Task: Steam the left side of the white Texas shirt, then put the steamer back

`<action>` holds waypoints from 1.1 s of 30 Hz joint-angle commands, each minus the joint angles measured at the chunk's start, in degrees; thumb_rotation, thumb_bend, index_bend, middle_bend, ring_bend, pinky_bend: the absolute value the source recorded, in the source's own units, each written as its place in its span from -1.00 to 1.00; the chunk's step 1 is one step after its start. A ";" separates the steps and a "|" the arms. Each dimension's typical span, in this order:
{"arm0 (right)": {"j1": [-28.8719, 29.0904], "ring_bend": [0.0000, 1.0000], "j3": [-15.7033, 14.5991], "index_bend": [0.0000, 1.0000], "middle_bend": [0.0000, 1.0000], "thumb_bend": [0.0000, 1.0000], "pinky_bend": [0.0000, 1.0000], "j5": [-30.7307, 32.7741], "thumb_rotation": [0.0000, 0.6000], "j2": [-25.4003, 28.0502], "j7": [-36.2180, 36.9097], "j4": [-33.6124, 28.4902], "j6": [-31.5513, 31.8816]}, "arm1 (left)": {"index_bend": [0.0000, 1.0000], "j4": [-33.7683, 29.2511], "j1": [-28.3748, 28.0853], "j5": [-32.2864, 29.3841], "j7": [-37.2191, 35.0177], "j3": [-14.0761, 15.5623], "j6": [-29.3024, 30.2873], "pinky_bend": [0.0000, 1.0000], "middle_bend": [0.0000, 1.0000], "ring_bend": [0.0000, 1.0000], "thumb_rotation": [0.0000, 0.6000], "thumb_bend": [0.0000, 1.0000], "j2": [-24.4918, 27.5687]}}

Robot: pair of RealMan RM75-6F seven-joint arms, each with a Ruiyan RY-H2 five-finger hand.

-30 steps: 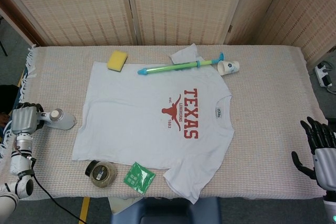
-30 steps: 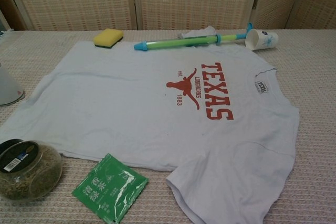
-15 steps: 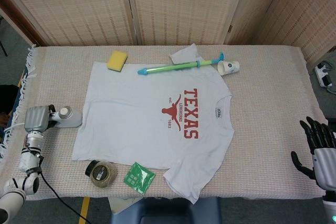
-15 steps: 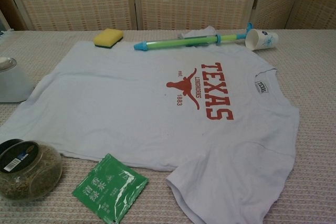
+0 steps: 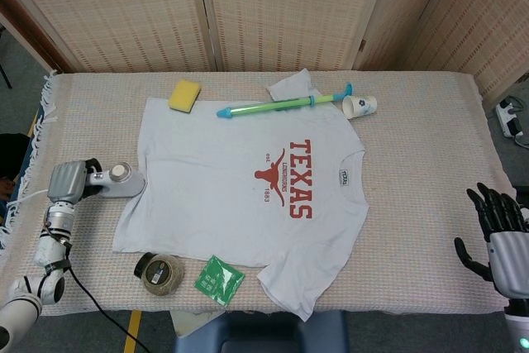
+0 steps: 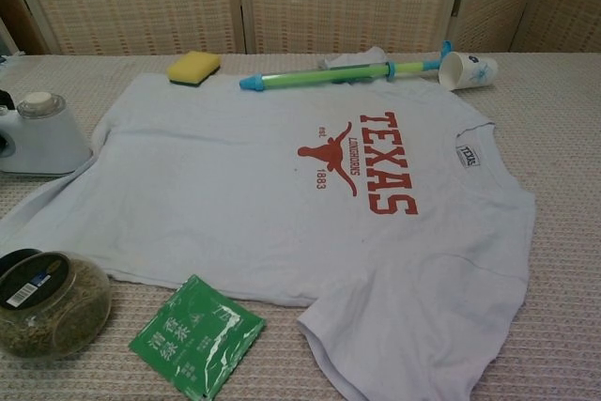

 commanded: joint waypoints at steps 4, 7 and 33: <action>0.45 -1.00 0.02 -1.00 -1.00 -0.28 -0.97 -0.18 0.99 -0.03 -0.46 -0.28 -0.60 | 0.48 -3.35 -0.30 -0.15 -3.30 -1.55 2.91 0.62 0.89 0.67 1.00 0.33 1.45; 0.62 -1.00 -0.03 -1.00 -1.00 -0.28 -0.97 -0.29 0.98 -0.02 -0.64 -0.40 -0.87 | 0.48 -6.07 -0.35 -0.04 -5.07 -2.19 4.52 0.62 0.90 0.68 1.00 0.34 2.38; 23.45 -1.00 -1.52 -1.00 -1.00 0.94 -0.97 -1.81 0.95 -10.41 -0.87 2.34 -36.72 | 0.48 -19.81 -7.28 6.91 11.32 0.61 9.64 0.63 0.94 0.71 1.00 0.34 -3.68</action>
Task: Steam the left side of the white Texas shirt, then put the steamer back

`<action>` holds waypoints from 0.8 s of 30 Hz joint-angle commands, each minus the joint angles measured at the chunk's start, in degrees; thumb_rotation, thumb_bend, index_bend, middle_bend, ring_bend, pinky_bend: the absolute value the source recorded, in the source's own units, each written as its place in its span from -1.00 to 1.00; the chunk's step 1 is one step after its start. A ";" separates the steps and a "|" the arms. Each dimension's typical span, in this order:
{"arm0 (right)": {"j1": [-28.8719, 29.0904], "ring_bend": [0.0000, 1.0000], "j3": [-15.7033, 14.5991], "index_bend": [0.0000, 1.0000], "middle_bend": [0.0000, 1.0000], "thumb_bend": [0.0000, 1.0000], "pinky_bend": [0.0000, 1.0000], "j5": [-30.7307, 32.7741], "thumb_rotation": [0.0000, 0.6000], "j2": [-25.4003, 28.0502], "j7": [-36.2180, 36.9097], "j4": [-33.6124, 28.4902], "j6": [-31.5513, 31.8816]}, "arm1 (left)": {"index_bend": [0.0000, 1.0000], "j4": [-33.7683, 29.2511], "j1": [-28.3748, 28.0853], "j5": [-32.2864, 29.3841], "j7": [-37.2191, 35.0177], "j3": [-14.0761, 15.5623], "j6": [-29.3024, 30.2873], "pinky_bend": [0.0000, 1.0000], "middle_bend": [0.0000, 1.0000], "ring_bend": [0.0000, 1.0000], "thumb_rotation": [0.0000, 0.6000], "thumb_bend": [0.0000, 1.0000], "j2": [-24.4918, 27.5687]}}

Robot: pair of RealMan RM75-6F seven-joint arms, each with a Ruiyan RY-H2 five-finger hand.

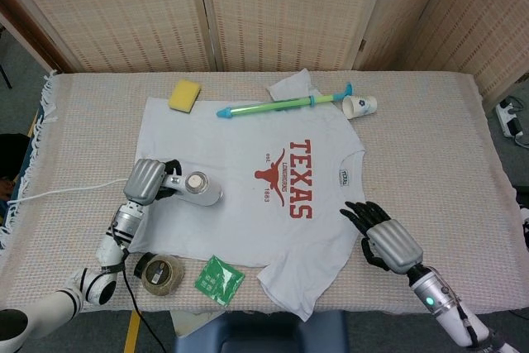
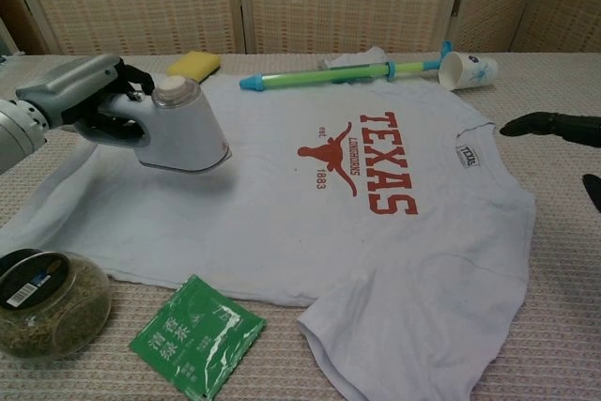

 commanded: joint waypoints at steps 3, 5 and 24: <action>6.71 -1.00 0.53 -1.00 -1.00 1.00 -0.97 1.92 0.96 -4.12 -0.15 2.17 -8.38 | 0.48 1.30 -1.88 -0.75 3.73 -0.17 -2.10 0.63 0.94 0.71 1.00 0.34 -2.75; 7.93 -1.00 0.50 -1.00 -1.00 1.00 -0.97 2.33 0.95 -5.14 -0.21 2.74 -9.87 | 0.48 1.81 -2.33 -1.40 4.52 -0.51 -2.86 0.63 0.94 0.71 1.00 0.34 -3.49; 12.54 -1.00 -2.15 -1.00 -1.00 1.00 -0.97 4.94 0.96 -11.68 0.45 9.10 -13.92 | 0.49 3.60 -6.15 -5.46 12.68 -2.38 -7.99 0.63 0.93 0.70 1.00 0.33 -8.42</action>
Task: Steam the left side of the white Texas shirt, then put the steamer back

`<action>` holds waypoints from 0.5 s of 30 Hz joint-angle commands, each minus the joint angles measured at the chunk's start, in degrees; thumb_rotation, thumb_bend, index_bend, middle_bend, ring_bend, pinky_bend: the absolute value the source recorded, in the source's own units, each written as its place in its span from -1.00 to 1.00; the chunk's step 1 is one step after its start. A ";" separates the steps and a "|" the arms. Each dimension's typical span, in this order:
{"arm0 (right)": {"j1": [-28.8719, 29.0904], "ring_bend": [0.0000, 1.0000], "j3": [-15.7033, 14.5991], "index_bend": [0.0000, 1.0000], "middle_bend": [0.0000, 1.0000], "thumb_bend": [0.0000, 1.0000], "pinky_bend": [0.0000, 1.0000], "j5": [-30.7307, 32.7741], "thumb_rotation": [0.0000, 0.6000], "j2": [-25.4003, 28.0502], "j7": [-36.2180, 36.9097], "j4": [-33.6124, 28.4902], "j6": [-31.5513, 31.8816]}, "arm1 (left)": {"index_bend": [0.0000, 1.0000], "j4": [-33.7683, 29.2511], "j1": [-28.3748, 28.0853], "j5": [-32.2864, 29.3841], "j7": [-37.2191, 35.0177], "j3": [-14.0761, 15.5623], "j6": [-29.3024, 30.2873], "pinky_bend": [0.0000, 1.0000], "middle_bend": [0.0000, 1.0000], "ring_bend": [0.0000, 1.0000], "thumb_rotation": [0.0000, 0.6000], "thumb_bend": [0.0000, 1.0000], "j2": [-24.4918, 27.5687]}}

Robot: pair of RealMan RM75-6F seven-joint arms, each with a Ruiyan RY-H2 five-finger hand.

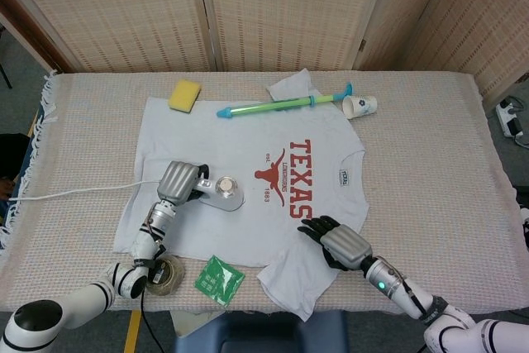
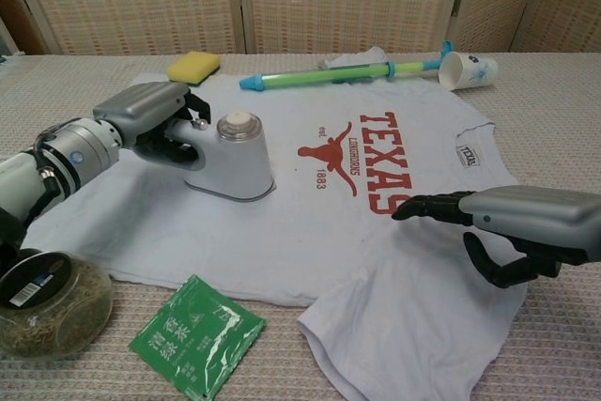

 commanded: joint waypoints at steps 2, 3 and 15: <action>0.24 -1.00 -0.40 -1.00 -1.00 1.00 -0.97 0.32 0.95 -0.43 0.32 0.57 0.13 | 0.49 1.00 -0.57 -1.55 1.04 -0.71 -1.51 0.63 0.93 0.71 1.00 0.33 -1.09; 0.31 -1.00 -0.52 -1.00 -1.00 1.00 -0.97 0.39 0.95 -0.49 0.36 0.70 0.14 | 0.49 1.35 -0.68 -1.93 1.22 -0.85 -1.97 0.63 0.93 0.71 1.00 0.33 -1.33; 1.01 -1.00 -1.63 -1.00 -1.00 1.00 -0.97 1.38 0.94 -0.74 0.08 1.06 0.48 | 0.49 8.38 0.46 -3.84 1.15 -0.65 -3.59 0.63 0.93 0.70 1.00 0.33 -1.54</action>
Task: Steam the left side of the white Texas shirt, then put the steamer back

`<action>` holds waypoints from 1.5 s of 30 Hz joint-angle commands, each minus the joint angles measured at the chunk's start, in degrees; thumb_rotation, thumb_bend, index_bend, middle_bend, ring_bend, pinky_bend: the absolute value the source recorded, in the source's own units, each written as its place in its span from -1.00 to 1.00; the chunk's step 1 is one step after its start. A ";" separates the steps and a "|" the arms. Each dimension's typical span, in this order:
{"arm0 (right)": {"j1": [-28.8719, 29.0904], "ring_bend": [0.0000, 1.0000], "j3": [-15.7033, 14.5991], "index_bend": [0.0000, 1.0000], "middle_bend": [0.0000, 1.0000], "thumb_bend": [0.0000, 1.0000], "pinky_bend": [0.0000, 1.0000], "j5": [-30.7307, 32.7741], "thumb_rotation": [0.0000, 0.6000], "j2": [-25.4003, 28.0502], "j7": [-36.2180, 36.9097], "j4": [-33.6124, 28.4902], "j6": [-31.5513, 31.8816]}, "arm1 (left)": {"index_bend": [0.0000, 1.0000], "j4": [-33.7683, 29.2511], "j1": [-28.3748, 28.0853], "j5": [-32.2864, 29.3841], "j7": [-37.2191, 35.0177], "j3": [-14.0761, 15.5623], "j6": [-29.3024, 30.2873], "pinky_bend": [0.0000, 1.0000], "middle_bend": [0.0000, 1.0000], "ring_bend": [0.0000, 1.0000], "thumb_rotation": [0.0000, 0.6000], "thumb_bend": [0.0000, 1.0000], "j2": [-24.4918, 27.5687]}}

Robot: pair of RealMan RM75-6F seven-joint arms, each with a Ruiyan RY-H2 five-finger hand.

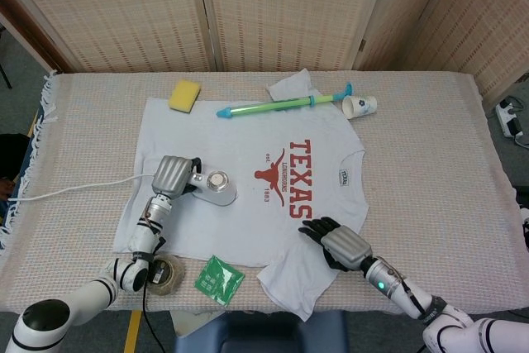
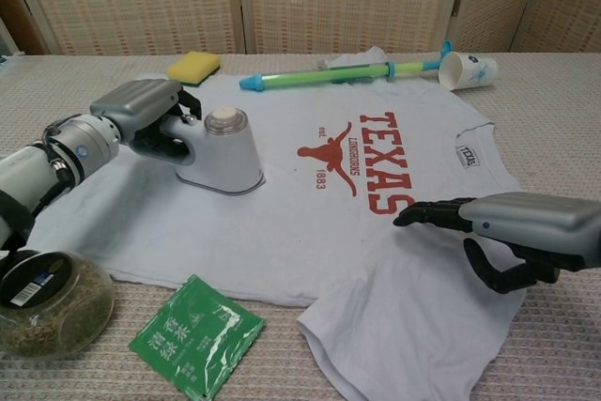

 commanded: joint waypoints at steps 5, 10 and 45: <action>0.22 -1.00 -0.29 -1.00 -1.00 1.00 -0.97 0.38 0.96 0.14 -0.12 -0.16 0.45 | 0.49 5.82 2.37 -0.31 -1.62 0.88 0.10 0.63 0.93 0.71 1.00 0.33 1.79; 0.37 -1.00 -0.59 -1.00 -1.00 1.00 -0.97 0.67 0.95 0.15 -0.04 0.03 0.63 | 0.49 9.52 4.14 -1.62 -4.22 0.46 -1.00 0.63 0.93 0.70 1.00 0.33 2.73; 0.80 -1.00 -1.72 -1.00 -1.00 1.00 -0.97 0.86 0.95 0.48 -0.37 -1.01 2.48 | 0.50 9.56 -5.89 -3.97 4.03 -5.49 3.13 0.63 0.94 0.71 1.00 0.33 -7.47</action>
